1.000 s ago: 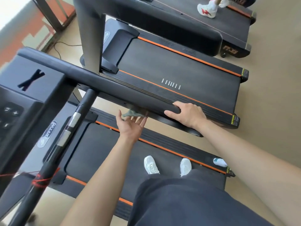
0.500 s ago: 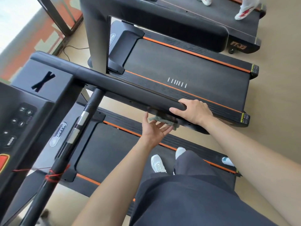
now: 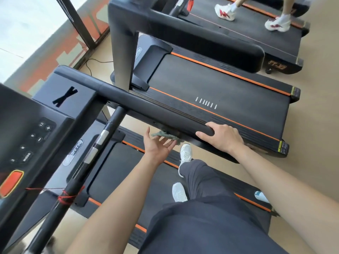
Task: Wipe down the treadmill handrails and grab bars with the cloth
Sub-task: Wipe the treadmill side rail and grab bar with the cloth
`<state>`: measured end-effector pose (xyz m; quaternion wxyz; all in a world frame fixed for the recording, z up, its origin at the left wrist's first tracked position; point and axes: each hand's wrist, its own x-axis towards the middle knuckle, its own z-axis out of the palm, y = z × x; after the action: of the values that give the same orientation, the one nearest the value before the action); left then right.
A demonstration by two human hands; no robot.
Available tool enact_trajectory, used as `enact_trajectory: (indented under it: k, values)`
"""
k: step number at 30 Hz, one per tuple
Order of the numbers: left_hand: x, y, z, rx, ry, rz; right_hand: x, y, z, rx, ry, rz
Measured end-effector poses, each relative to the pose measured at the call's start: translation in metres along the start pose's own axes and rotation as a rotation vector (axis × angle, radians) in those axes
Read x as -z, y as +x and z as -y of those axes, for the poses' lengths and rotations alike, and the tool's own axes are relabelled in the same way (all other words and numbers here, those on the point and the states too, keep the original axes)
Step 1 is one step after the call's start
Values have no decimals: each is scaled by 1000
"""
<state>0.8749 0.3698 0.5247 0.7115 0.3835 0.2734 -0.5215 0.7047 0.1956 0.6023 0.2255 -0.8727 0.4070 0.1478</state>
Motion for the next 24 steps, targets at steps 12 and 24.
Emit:
enact_trajectory:
  k: [12, 24]
  values:
    - [7, -1, -63, -265, -230, -95, -3, 17, 35, 379, 224, -129]
    - [0, 15, -52, -234, -258, -151, -14, 68, 111, 565, -25, -23]
